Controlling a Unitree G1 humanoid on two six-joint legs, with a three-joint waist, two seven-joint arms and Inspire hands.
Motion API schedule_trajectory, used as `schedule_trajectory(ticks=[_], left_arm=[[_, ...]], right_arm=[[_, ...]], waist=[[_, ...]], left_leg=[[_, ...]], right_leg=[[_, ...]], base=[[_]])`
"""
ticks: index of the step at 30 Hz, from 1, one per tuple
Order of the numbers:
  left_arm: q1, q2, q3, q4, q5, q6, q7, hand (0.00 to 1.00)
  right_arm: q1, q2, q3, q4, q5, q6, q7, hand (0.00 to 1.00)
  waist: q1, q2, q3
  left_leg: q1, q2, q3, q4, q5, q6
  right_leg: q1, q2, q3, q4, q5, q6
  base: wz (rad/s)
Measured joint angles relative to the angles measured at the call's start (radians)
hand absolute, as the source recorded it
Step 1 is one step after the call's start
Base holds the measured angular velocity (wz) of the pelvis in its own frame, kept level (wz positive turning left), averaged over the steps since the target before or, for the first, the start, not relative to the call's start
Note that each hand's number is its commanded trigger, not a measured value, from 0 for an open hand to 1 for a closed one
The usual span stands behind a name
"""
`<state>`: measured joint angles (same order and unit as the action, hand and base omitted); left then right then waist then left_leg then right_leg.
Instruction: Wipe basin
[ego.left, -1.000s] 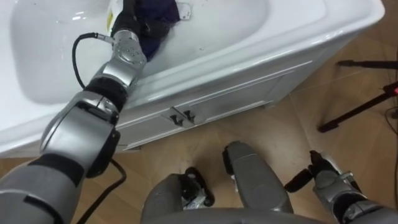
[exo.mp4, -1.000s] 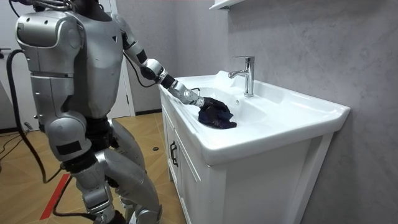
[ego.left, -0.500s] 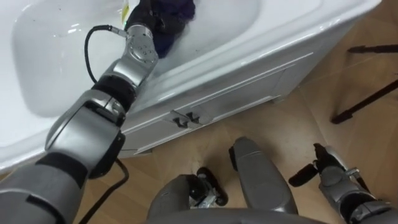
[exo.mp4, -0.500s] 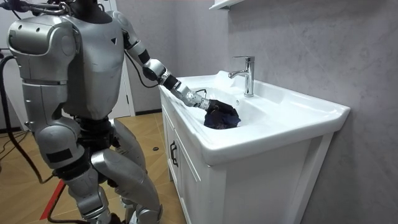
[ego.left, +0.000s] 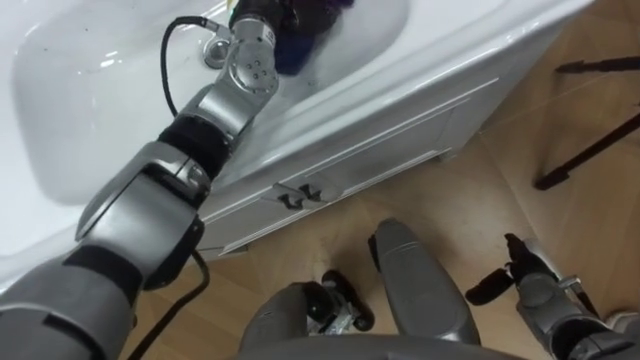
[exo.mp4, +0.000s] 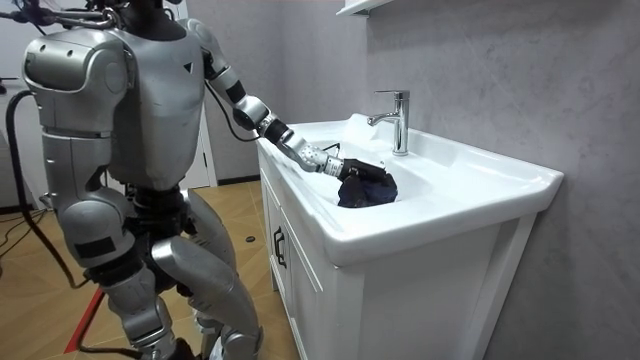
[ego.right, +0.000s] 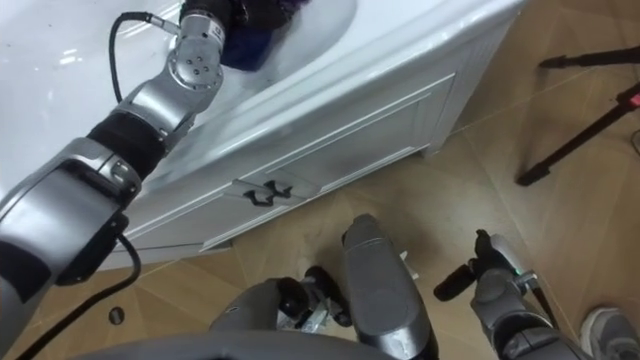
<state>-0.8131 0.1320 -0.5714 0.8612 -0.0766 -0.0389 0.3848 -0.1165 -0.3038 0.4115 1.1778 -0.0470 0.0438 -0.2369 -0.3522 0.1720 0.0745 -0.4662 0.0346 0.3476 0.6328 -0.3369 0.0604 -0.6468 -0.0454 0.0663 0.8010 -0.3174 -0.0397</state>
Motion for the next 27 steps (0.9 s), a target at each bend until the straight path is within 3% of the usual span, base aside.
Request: schedule_trajectory(ticks=[12, 15, 18, 24, 27], left_arm=[[0.0, -0.016, -0.012, -0.03, 0.002, 0.0, -0.026, 1.0], [0.0, -0.019, -0.011, -0.01, 0.002, -0.011, -0.028, 1.0], [0.003, -0.021, -0.011, 0.047, 0.028, -0.051, -0.029, 1.0], [0.025, 0.018, 0.03, 0.179, 0.133, -0.085, -0.052, 1.0], [0.038, 0.061, 0.077, 0.244, 0.21, -0.083, -0.067, 1.0]], right_arm=[[0.024, 0.0, 0.003, -0.014, -0.002, 0.008, 0.003, 0.0], [0.021, 0.002, 0.006, -0.014, 0.0, 0.017, 0.012, 0.0], [0.019, 0.005, 0.011, -0.015, 0.0, 0.022, 0.013, 0.0], [0.02, 0.0, 0.015, -0.014, 0.004, 0.045, 0.039, 0.0], [0.03, 0.005, -0.009, -0.015, 0.006, 0.062, 0.043, 0.0]], waist=[[-0.001, -0.004, 0.0001], [-0.001, -0.011, 0.0002], [-0.003, -0.025, 0.003], [-0.008, -0.041, 0.0006], [-0.003, -0.04, -0.0007]], left_leg=[[0.007, -0.021, 0.006, 0.005, -0.011, 0.019], [0.008, -0.021, 0.009, 0.009, -0.013, 0.022], [0.011, -0.019, 0.01, 0.011, -0.014, 0.024], [0.024, -0.007, 0.008, 0.026, -0.024, 0.018], [0.033, -0.002, 0.013, 0.026, -0.025, 0.017]], right_leg=[[0.002, -0.019, 0.009, 0.016, -0.012, 0.022], [0.003, -0.016, 0.01, 0.017, -0.011, 0.024], [0.009, -0.014, 0.011, 0.016, -0.01, 0.026], [0.028, -0.001, 0.011, 0.013, -0.009, 0.024], [0.034, 0.003, 0.012, 0.009, -0.008, 0.023]], base=[[0.01], [-0.01], [0.0], [-0.05], [-0.09]])
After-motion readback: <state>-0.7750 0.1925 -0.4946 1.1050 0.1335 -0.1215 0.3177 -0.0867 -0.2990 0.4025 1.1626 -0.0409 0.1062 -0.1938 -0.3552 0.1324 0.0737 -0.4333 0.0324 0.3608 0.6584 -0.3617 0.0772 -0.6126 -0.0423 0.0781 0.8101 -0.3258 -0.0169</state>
